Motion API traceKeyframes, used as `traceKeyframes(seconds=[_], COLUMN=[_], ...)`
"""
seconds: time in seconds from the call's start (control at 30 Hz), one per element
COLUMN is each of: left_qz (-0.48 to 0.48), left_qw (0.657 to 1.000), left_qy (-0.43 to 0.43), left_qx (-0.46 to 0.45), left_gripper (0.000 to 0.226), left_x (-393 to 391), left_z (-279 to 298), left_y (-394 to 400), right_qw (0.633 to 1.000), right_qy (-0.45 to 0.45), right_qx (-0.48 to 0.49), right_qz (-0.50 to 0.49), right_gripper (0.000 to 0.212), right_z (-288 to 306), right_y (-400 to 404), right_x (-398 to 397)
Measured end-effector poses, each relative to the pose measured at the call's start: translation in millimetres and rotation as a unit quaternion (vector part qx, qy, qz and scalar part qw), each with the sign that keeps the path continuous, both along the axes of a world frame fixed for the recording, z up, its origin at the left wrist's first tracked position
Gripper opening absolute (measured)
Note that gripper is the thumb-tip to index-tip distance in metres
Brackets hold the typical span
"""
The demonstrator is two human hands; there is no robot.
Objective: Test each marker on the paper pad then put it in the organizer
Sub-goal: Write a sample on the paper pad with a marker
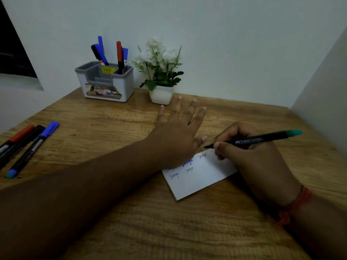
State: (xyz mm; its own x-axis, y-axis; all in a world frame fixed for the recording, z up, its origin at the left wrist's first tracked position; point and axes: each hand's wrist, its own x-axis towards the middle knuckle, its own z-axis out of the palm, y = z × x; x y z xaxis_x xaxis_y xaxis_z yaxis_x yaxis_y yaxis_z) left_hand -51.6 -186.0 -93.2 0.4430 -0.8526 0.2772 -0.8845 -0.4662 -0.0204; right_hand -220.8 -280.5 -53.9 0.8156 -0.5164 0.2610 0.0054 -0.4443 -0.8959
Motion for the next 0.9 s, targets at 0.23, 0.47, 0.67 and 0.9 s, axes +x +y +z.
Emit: traceKeyframes(seconds=[0.23,0.47,0.67,0.9], left_qz=[-0.039,-0.027,0.0,0.016], left_qw=[0.999,0.995,0.994,0.985], left_qy=[0.023,0.095,0.105,0.152], left_qx=[-0.002,-0.035,-0.021,-0.08], left_gripper=[0.071,0.064,0.045,0.027], left_x=[2.4,15.5,34.7,40.7], left_z=[5.7,23.5,21.9,11.4], left_y=[0.9,8.3,14.5,3.7], right_qw=[0.997,0.96,0.964,0.954], right_qy=[-0.034,-0.133,-0.113,-0.097], right_qx=[0.023,0.246,0.24,0.285], right_qz=[-0.063,-0.018,-0.011,0.005], right_gripper=[0.002,0.014,0.016,0.014], right_z=[8.5,29.7,33.1,10.1], right_y=[-13.4,-35.4,-54.9,-57.9], right_x=[1.3,14.6,37.0,43.7])
